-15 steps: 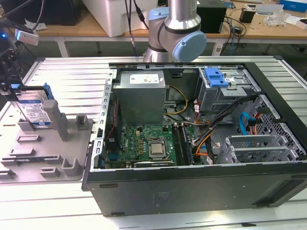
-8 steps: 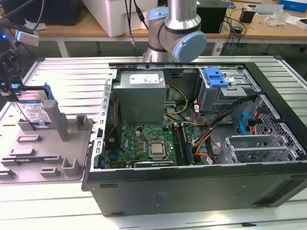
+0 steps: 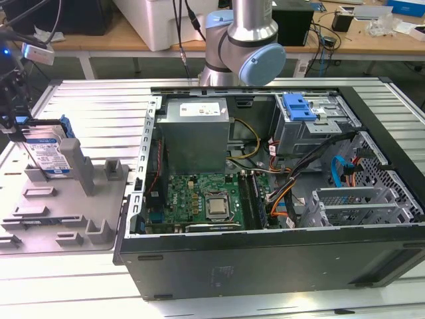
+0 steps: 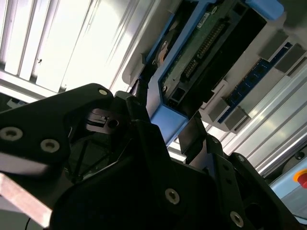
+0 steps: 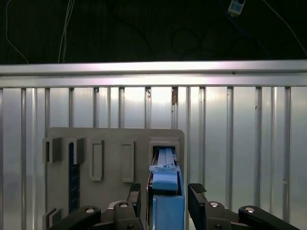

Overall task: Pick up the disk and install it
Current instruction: 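Pick up the disk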

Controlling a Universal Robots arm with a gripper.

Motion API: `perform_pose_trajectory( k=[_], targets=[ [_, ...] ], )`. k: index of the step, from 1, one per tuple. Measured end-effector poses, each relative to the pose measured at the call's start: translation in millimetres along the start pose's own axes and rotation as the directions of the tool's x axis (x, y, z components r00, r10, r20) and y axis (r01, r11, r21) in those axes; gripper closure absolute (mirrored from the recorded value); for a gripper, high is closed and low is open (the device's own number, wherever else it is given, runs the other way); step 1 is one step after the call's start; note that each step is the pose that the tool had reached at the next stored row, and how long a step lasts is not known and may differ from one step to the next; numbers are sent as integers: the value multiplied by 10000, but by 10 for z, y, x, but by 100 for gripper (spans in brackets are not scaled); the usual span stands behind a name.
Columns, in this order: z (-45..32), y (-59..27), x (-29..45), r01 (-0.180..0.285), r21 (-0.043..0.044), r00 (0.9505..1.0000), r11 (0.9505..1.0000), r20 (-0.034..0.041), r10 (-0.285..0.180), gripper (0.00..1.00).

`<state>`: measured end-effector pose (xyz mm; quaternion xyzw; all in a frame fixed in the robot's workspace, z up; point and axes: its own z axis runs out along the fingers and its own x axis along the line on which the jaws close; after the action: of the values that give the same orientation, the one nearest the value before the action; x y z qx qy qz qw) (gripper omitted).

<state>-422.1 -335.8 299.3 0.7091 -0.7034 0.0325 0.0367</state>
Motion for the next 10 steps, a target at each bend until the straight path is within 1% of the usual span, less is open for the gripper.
perform_pose_trajectory(
  k=[10],
  targets=[
    [18, 13, -18, -1, 9, 10000, 10000, -19, 1, 49]
  ],
)
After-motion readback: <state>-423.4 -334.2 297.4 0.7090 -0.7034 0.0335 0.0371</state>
